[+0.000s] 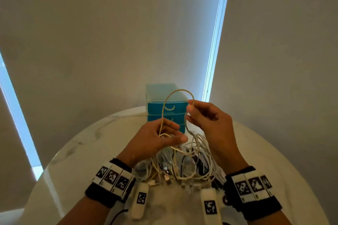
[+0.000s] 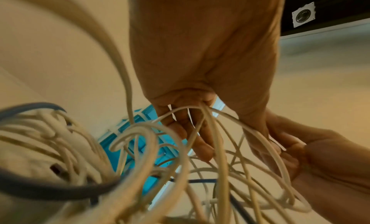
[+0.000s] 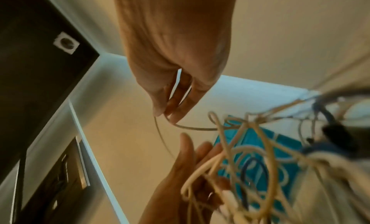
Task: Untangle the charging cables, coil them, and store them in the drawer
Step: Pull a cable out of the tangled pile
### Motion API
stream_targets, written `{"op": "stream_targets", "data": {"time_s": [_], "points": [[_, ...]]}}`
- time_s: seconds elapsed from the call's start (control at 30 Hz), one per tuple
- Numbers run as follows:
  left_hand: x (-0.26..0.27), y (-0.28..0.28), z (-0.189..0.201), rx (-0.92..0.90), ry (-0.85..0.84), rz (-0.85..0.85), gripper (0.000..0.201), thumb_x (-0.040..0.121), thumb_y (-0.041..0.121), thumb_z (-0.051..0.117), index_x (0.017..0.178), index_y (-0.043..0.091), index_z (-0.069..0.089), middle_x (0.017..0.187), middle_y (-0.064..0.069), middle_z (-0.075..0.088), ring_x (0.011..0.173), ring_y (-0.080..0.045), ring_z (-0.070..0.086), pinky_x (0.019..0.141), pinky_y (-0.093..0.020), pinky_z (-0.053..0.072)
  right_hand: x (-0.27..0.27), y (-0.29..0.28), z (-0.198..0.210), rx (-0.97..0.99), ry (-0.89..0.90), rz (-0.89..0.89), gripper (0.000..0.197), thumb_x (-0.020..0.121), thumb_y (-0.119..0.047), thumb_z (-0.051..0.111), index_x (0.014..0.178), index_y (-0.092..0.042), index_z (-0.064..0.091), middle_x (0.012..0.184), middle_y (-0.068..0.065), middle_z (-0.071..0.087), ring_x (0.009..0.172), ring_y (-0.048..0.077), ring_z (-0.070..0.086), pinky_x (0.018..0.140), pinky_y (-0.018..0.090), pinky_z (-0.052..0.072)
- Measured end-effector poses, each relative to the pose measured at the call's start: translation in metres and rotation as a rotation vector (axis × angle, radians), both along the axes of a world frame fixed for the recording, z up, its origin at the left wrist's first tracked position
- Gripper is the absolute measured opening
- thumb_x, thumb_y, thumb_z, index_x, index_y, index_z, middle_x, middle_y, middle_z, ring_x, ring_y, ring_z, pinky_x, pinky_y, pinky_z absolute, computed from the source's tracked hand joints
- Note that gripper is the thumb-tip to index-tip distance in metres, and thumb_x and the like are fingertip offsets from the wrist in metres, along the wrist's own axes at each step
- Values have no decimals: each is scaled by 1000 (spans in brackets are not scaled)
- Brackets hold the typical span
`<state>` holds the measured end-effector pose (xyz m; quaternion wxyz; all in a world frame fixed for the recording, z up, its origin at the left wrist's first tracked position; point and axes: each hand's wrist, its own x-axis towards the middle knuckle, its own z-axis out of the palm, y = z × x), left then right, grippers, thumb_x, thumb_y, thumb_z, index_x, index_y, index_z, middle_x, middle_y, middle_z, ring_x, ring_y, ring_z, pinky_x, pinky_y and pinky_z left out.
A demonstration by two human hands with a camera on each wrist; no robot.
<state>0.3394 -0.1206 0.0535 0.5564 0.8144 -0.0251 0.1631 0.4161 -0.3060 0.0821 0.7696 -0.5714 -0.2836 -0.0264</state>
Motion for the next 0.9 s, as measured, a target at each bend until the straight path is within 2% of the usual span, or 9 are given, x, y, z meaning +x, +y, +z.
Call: {"op": "stream_targets", "data": {"time_s": [0.13, 0.23, 0.3, 0.4, 0.5, 0.67, 0.73, 0.8, 0.9], "points": [[1, -8, -4, 67, -95, 54, 18, 92, 37, 85, 103, 23, 82, 94, 6, 83, 86, -8, 77, 77, -27, 61, -11, 15, -7, -28, 5, 141, 23, 93, -11, 80, 116, -11, 79, 113, 4, 82, 111, 23, 78, 90, 30, 64], [1, -2, -5, 13, -132, 160, 15, 95, 39, 79, 97, 25, 83, 87, 8, 82, 75, -7, 76, 69, -20, 58, -1, 10, -13, -168, -99, 84, 30, 93, -25, 83, 122, -21, 76, 116, -5, 80, 116, 8, 73, 93, 24, 62], [2, 6, -4, -78, -163, 242, 17, 96, 40, 78, 103, 24, 83, 92, 6, 83, 77, -12, 78, 69, -22, 60, 9, 3, -23, -395, -147, 26, 34, 91, -35, 85, 123, -31, 73, 112, -12, 78, 112, 2, 72, 93, 23, 60], [3, 10, -2, -265, -251, 351, 15, 98, 28, 78, 105, 15, 83, 93, 1, 84, 87, -14, 80, 67, -22, 60, 22, -7, -44, -699, -144, -10, 31, 91, -23, 86, 117, -32, 72, 98, -12, 78, 96, 5, 74, 88, 27, 63], [3, 4, -3, -327, -315, 389, 17, 99, 32, 77, 104, 16, 83, 94, 0, 84, 88, -14, 80, 70, -25, 62, 33, -20, -46, -680, -136, -135, 28, 92, -16, 81, 113, -33, 74, 92, -12, 78, 88, 5, 75, 87, 34, 65], [4, -6, 1, -245, -342, 228, 23, 105, 32, 67, 119, 18, 79, 107, 1, 83, 95, -19, 80, 83, -25, 62, 27, -20, -44, -787, -277, -68, 15, 92, -42, 84, 106, -38, 82, 96, -18, 78, 93, -3, 70, 82, 20, 55], [4, -4, 1, -135, -294, 133, 25, 107, 34, 63, 124, 22, 76, 112, 4, 82, 103, -15, 78, 89, -25, 61, 27, -20, -40, -634, -272, -242, 10, 93, -36, 84, 102, -35, 84, 92, -20, 79, 89, -2, 71, 79, 19, 54], [2, -3, 1, -76, -222, 59, 23, 104, 30, 68, 124, 23, 77, 113, 5, 82, 107, -14, 78, 93, -23, 60, 27, -26, -29, -286, -162, -429, 11, 94, -31, 84, 104, -33, 84, 94, -16, 80, 89, 5, 74, 75, 26, 61], [2, -5, 0, -109, -145, -18, 29, 97, 23, 78, 127, 21, 76, 113, 2, 82, 108, -14, 78, 99, -25, 60, 20, -30, -16, -63, -40, -356, 16, 95, -27, 83, 111, -25, 84, 99, -8, 83, 93, 11, 77, 69, 23, 62]]}}
